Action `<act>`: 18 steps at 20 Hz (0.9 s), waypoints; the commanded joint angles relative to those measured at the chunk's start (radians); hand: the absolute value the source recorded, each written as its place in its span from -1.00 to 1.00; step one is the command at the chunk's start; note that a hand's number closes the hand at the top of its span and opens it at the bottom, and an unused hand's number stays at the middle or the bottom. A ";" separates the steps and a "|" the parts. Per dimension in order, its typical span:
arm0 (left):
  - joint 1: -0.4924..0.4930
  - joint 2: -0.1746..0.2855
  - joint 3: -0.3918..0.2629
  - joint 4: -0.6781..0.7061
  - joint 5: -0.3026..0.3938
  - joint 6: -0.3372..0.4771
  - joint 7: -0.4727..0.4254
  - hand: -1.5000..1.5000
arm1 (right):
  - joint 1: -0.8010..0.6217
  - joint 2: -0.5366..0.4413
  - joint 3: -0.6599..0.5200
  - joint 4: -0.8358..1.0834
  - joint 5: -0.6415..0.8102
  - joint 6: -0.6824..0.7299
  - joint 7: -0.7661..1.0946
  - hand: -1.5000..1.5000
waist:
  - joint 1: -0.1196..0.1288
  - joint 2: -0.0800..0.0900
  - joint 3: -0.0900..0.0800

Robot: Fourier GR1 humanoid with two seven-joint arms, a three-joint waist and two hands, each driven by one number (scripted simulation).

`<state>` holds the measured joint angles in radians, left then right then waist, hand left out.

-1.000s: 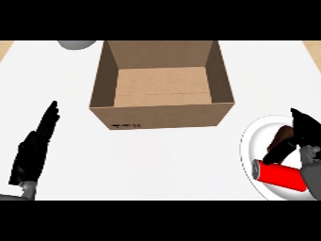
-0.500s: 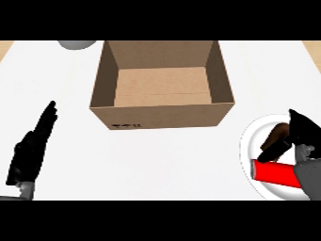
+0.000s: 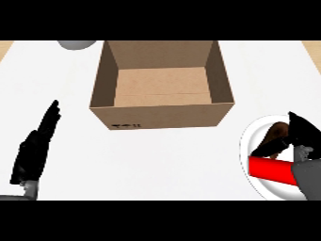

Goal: Pick the sweet potato from the plate and place it in the cardboard box

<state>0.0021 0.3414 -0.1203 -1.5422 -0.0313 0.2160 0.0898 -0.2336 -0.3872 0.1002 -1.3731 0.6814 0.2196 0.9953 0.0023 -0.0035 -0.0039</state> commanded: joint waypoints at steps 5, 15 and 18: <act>-0.032 -0.039 0.028 0.030 -0.045 -0.026 0.013 0.00 | -0.026 0.062 -0.029 0.143 0.046 0.002 -0.019 -1.00 | 0.001 0.004 0.004; -0.023 -0.083 0.031 -0.002 -0.090 -0.029 0.026 0.00 | 0.006 0.017 0.047 0.081 0.262 -0.063 -0.054 1.00 | -0.001 0.003 0.004; 0.008 -0.059 0.081 -0.001 -0.065 -0.067 -0.009 0.00 | 0.031 -0.006 0.044 -0.011 0.291 -0.051 -0.064 1.00 | -0.002 0.002 0.004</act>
<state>0.0001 0.2930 -0.0520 -1.5424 -0.0827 0.1506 0.0965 -0.2167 -0.3794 0.1282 -1.3321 0.9115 0.1777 0.9255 0.0027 -0.0035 -0.0027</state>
